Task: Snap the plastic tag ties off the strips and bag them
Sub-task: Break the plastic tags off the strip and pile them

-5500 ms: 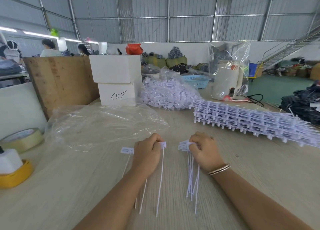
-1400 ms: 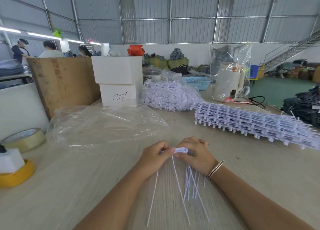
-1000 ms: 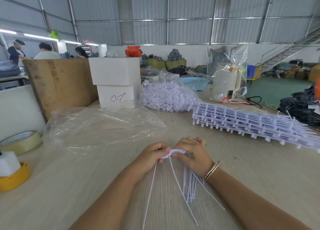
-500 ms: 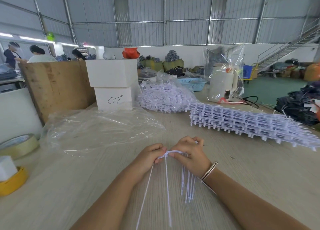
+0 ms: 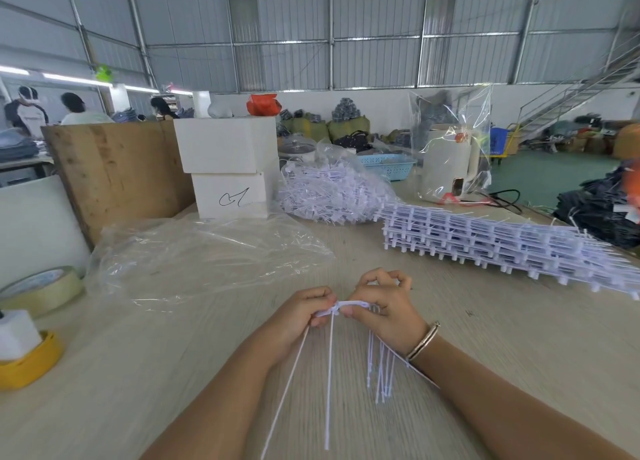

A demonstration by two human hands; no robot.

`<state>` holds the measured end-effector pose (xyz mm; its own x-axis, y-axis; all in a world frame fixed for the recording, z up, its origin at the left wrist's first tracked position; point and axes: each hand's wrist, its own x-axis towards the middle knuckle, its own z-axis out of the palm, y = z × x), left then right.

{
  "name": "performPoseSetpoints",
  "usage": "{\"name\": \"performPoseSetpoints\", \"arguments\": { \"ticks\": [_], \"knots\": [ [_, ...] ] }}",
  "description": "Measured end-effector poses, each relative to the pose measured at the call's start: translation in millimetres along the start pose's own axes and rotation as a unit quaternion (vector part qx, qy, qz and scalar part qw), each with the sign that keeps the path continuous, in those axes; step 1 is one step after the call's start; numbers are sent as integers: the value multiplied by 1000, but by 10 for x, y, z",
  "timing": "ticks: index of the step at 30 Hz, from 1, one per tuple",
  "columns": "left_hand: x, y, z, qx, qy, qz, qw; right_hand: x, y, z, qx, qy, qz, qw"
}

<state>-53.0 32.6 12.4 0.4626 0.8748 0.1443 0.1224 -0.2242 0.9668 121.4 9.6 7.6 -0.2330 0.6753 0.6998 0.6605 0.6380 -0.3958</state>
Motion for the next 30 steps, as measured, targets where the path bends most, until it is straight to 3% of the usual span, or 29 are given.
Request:
{"name": "performPoseSetpoints", "arguments": {
  "ticks": [6,11,15,19,21,24,27,30],
  "knots": [
    [4,-31,-5,1,-11,8,1000,-8,-4,23,3,-6,-22,1000],
    [-9,-68,-223,-139,140,49,979,-6,123,-146,114,100,111,982],
    [17,-81,-123,-114,148,-7,982,48,162,-40,-93,-28,113,989],
    [11,-11,-83,-70,111,-12,991,100,311,-45,-155,-10,261,953],
    [6,-18,-84,-2,104,-23,994,89,360,-53,-172,-33,294,940],
    [-16,-54,-50,59,77,-1,995,59,311,-14,-201,-35,258,944],
    [-16,-85,-52,96,40,20,994,23,165,-21,-178,19,143,973],
    [-11,-110,-8,131,7,41,990,-2,-10,29,-154,-42,81,984]
  ]
}}
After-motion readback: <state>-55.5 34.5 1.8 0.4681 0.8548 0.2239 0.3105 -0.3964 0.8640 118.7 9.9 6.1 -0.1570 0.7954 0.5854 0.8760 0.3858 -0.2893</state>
